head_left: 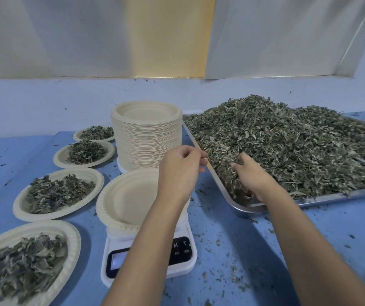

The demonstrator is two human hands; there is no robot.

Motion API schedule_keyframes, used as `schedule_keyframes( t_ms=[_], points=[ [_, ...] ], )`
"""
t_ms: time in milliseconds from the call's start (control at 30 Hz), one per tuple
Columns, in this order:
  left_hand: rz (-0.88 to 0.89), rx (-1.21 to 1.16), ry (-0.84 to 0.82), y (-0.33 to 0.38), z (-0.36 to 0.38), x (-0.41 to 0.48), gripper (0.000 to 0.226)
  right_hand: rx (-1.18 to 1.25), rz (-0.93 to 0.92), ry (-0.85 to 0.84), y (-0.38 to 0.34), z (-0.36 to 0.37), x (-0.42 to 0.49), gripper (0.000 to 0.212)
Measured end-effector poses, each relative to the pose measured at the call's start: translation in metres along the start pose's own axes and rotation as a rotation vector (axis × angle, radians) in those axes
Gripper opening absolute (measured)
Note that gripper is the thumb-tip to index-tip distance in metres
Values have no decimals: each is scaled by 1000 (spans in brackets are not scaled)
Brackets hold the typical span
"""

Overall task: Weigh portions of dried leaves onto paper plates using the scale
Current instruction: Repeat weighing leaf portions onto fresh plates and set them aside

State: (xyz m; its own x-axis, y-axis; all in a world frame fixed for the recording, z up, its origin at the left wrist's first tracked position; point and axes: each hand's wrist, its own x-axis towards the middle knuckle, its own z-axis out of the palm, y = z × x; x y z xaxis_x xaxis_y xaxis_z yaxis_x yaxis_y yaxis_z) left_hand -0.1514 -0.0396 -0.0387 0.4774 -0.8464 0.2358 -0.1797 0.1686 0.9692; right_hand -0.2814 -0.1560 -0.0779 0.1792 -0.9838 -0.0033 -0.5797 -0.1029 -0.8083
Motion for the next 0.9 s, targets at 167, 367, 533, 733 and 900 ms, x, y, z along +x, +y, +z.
schedule_keyframes(
  t_ms=[167, 367, 533, 733, 900],
  points=[
    [-8, -2, 5, -1, -1, 1, 30, 397, 106, 30, 1, -6, 3, 39],
    [-13, -8, 49, -1, -8, 5, 28, 780, 114, -35, -17, -16, -6, 23],
    [-32, -31, 180, -1, -33, 15, 26, 963, 85, -172, -54, -21, -28, 23],
    [-152, -41, 286, -12, -87, 29, 24, 855, -91, -462, -97, 3, -52, 21],
    [-305, -224, 261, -17, -107, 30, 27, 548, -210, -638, -116, 36, -61, 22]
  ],
)
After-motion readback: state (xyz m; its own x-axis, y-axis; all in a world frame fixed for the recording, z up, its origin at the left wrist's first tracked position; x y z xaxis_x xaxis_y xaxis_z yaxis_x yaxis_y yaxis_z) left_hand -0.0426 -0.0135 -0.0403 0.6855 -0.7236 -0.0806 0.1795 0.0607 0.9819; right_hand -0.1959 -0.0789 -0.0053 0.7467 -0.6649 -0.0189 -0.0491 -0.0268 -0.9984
